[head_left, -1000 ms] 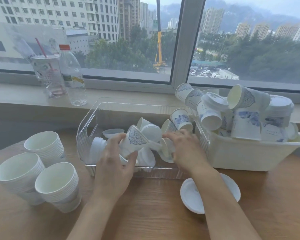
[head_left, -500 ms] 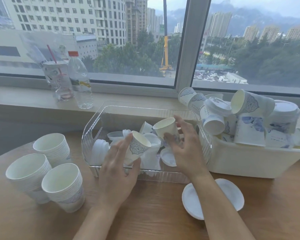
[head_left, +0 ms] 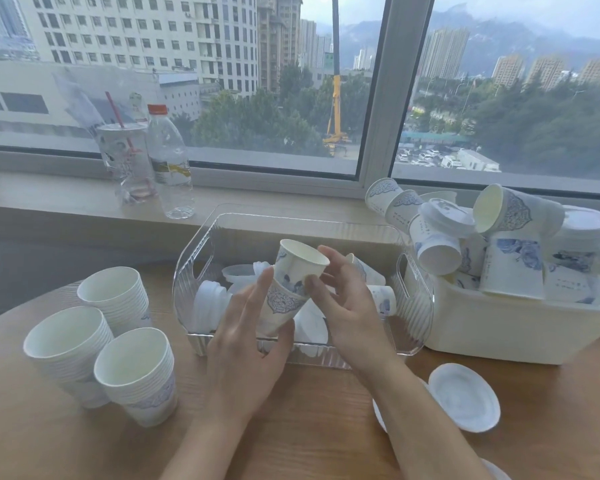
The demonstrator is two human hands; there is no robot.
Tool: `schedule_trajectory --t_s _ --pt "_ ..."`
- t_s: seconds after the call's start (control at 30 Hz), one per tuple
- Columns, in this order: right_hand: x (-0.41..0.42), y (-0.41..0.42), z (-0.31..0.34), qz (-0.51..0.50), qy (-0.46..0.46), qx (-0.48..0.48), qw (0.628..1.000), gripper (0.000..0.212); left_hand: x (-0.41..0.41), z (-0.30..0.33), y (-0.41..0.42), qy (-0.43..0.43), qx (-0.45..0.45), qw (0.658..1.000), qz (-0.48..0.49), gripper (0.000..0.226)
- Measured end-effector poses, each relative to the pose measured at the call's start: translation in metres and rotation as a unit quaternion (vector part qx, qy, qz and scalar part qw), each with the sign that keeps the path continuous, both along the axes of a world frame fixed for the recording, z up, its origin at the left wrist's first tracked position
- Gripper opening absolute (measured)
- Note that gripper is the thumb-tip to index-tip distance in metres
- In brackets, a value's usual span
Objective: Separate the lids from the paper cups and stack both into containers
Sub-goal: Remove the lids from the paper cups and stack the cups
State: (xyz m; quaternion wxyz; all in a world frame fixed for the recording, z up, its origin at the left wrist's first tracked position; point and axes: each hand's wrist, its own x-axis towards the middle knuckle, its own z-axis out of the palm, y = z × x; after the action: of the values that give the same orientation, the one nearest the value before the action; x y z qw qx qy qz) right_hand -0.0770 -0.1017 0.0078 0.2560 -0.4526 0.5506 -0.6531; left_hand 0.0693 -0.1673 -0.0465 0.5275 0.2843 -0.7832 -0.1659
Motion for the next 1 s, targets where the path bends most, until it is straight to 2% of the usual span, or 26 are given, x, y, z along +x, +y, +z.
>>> schedule_trajectory --t_s 0.17,0.33,0.43,0.53,0.7,0.83,1.0 --pt "0.003 -0.002 -0.004 0.015 0.028 0.029 0.999 0.038 -0.001 0.001 -0.002 0.033 0.026 0.999 0.003 0.103" --pt "0.002 0.000 -0.003 0.022 0.082 0.057 0.995 0.042 0.001 0.001 -0.002 0.046 0.047 0.998 0.005 0.097" --pt "-0.002 0.000 -0.003 0.037 0.104 0.067 0.992 0.042 0.004 0.002 -0.004 0.053 0.056 0.997 0.006 0.084" --pt "-0.015 -0.007 0.002 -0.034 0.177 0.065 0.981 0.029 0.008 0.005 -0.010 0.048 0.034 0.998 0.038 0.082" --pt "-0.049 -0.047 0.013 -0.150 0.278 0.074 0.946 0.026 0.010 -0.006 -0.020 0.016 -0.001 0.996 0.087 0.080" --pt "-0.062 -0.077 0.011 -0.121 0.372 0.189 0.901 0.039 0.008 -0.008 -0.022 0.009 -0.002 0.995 0.097 0.076" --pt "-0.057 -0.093 0.018 -0.083 0.418 0.297 0.854 0.070 0.008 -0.009 -0.021 0.008 0.004 0.995 0.097 0.076"
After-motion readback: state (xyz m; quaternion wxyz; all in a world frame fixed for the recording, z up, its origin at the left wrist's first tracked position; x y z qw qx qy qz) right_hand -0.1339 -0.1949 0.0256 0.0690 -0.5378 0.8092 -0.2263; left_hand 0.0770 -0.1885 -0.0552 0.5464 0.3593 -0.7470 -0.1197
